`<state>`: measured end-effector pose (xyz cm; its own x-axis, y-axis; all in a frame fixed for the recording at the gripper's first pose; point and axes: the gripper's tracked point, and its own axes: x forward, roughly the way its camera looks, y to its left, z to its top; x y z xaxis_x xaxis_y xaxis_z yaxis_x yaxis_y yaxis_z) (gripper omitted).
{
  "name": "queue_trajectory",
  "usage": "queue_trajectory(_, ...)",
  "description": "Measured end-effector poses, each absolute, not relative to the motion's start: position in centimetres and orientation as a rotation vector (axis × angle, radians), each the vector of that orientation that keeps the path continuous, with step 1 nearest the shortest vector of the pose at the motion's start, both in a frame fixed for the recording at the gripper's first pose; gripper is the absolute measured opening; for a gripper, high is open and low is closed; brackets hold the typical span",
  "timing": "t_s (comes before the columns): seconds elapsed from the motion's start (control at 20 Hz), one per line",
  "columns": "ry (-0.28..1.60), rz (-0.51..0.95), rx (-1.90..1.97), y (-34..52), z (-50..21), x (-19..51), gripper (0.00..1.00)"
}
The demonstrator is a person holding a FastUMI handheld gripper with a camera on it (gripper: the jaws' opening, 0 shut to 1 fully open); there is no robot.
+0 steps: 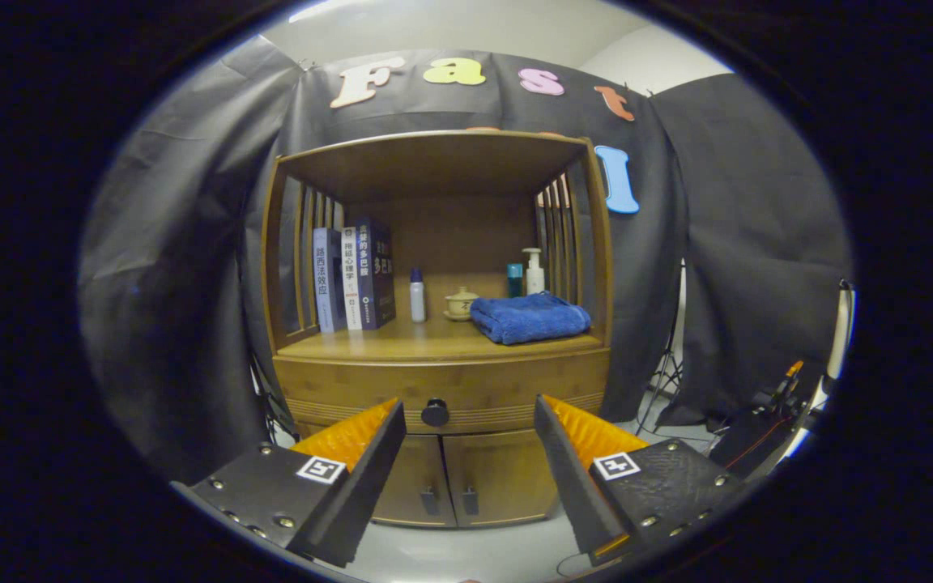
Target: Pull open the drawer, take out the items inside it, and place them on the countertop above the cabinet.
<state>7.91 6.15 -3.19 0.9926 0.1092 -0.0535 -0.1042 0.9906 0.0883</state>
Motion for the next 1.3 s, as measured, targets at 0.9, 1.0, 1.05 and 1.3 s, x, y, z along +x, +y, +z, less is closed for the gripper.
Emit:
queue_trajectory(0.9, 0.249, 0.112, 0.137, 11.9, -12.2, 20.1, 0.88)
queue_trajectory(1.0, 0.285, 0.118, 0.117, 12.8, -13.8, 21.8, 0.77)
queue_trajectory(1.05, 0.298, 0.132, 0.112, 13.3, -14.3, 22.6, 0.77)
queue_trajectory(1.3, 0.348, 0.151, 0.098, 14.5, -16.5, 24.8, 0.67)
